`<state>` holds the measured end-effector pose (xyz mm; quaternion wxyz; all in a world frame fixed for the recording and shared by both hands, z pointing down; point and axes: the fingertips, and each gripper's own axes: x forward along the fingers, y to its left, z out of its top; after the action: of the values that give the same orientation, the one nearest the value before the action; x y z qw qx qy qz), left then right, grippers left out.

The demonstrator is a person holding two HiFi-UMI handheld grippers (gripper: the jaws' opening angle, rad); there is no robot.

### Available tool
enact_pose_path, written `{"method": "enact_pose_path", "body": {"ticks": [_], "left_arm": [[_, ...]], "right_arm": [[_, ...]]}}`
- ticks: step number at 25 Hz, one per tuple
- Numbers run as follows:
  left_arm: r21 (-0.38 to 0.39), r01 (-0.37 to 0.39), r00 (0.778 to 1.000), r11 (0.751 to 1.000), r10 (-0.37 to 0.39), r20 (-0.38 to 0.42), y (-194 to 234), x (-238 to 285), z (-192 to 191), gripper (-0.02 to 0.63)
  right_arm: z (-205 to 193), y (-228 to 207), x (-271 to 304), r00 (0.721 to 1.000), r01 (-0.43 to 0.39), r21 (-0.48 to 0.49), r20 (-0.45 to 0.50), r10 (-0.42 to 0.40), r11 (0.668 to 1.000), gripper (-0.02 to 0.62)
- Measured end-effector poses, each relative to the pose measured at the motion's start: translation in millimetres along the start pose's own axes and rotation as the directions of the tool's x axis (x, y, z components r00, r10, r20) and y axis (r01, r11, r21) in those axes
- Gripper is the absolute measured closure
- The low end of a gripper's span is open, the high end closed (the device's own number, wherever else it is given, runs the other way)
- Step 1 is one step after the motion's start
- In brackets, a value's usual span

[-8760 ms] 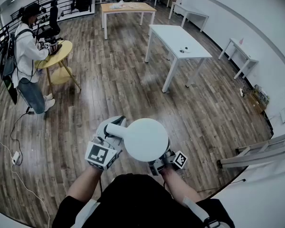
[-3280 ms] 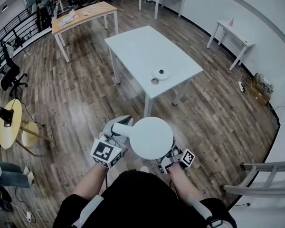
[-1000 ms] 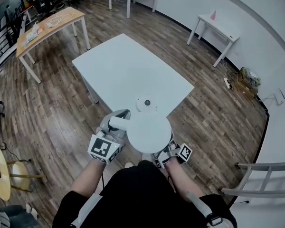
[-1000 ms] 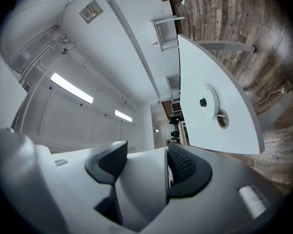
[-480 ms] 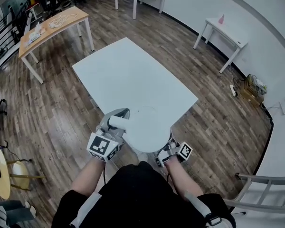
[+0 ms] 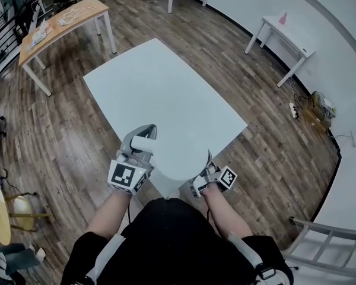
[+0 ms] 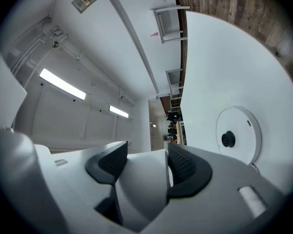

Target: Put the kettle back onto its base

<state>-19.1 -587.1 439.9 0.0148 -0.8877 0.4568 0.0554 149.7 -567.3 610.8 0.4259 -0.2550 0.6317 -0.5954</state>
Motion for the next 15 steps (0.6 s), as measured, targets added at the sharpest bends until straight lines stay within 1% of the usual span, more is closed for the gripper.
{"method": "enact_pose_path", "body": {"ticks": [5, 8, 12, 15], "left_arm": [[-0.005, -0.069, 0.997, 0.998, 0.070, 0.023, 16.0, 14.0, -13.3, 0.606], [-0.005, -0.093, 0.996, 0.996, 0.093, 0.013, 25.0, 23.8, -18.9, 0.606], [-0.008, -0.108, 0.994, 0.994, 0.107, -0.007, 31.8, 30.2, -29.6, 0.606], [-0.020, -0.138, 0.990, 0.990, 0.138, -0.013, 36.9, 30.7, -38.6, 0.606]], "right_arm": [[15.4, -11.2, 14.8, 0.999, 0.039, -0.032, 0.003, -0.039, 0.999, 0.334], [22.6, -20.0, 24.2, 0.998, 0.066, -0.033, 0.010, -0.065, 0.997, 0.336], [32.4, -28.9, 35.4, 0.993, 0.117, -0.077, -0.001, -0.117, 0.990, 0.343], [36.2, -33.8, 41.3, 0.989, 0.147, -0.107, -0.017, -0.149, 0.983, 0.347]]}}
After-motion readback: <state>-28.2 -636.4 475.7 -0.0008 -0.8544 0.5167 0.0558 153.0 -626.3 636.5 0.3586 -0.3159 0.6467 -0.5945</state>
